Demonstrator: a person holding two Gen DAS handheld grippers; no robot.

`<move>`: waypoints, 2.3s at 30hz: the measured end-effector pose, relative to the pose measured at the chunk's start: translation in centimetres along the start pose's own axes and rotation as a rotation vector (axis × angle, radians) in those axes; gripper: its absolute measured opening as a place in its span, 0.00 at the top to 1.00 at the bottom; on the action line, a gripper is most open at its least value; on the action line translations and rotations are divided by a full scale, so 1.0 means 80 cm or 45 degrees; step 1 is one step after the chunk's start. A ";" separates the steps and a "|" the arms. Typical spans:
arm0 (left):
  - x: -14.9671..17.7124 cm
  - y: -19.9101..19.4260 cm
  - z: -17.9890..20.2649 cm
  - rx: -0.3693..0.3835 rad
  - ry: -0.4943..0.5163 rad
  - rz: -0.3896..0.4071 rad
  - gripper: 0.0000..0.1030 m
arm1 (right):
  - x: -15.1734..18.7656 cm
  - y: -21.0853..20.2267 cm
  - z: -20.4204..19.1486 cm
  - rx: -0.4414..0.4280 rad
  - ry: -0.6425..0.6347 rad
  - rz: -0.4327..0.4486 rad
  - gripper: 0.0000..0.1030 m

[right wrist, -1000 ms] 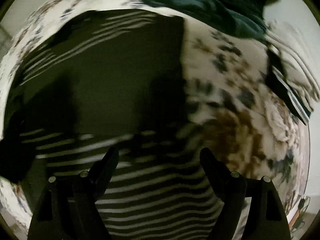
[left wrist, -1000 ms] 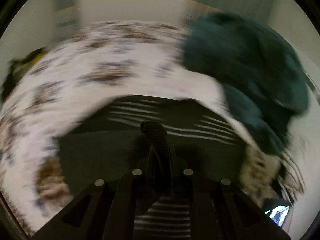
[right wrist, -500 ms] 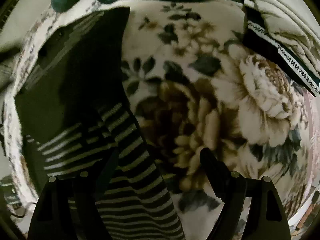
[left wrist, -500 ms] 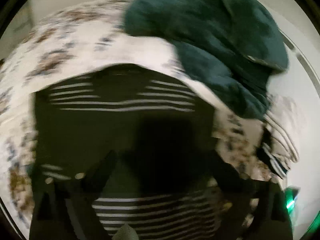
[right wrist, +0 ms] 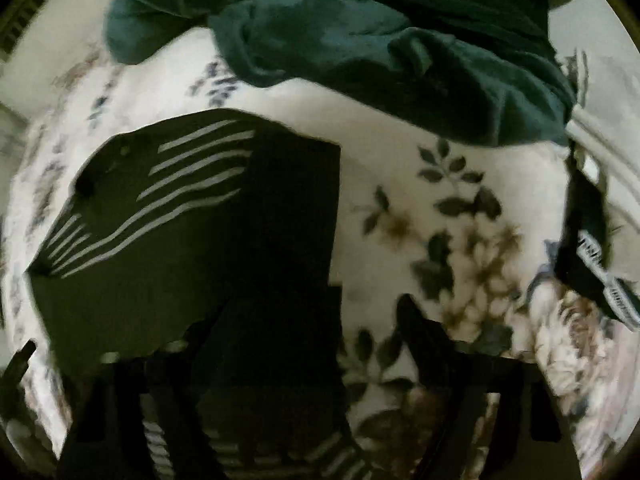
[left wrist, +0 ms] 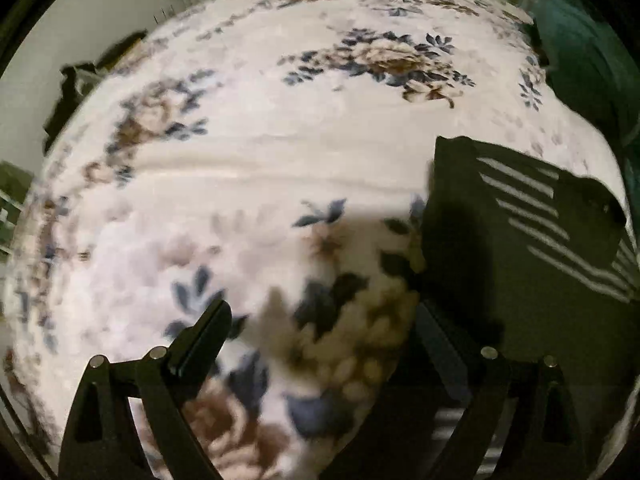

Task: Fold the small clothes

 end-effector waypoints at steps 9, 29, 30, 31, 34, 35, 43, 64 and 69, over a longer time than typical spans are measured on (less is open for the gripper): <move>-0.009 0.044 0.031 0.073 0.119 -0.064 0.32 | 0.000 0.102 -0.197 0.055 -0.640 -0.210 0.34; 0.000 0.044 0.020 0.262 0.042 -0.051 0.31 | -0.031 0.075 -0.183 -0.300 -0.433 -0.288 0.44; 0.000 0.042 0.019 0.264 0.036 -0.048 0.31 | -0.016 0.083 -0.192 -0.283 -0.488 -0.338 0.44; -0.001 0.040 0.016 0.268 0.029 -0.045 0.31 | 0.000 0.096 -0.199 -0.219 -0.568 -0.404 0.44; 0.002 0.032 0.009 0.256 0.013 -0.031 0.31 | 0.036 0.107 -0.214 -0.066 -0.805 -0.333 0.62; 0.003 0.029 0.006 0.256 0.008 -0.027 0.31 | 0.040 0.105 -0.214 -0.045 -0.843 -0.305 0.98; 0.012 0.017 -0.010 0.222 -0.014 -0.001 0.31 | 0.050 0.073 -0.191 -0.199 -0.755 -0.366 0.59; -0.001 0.046 0.041 0.226 0.132 -0.090 0.31 | -0.021 0.069 -0.097 0.062 -0.621 -0.074 0.96; -0.002 0.018 0.041 0.118 0.207 -0.020 0.31 | -0.042 0.057 -0.058 0.059 -0.491 -0.152 0.74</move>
Point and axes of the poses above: each gripper's, at about its wrist camera, not at the fingertips, and y roughly the way its jaws point, z to its right, x to its underside, the point moved 2 cm from there along y, roughly the way its jaws point, and after that the axes turned 13 degrees about y, right-handed, at the moved point
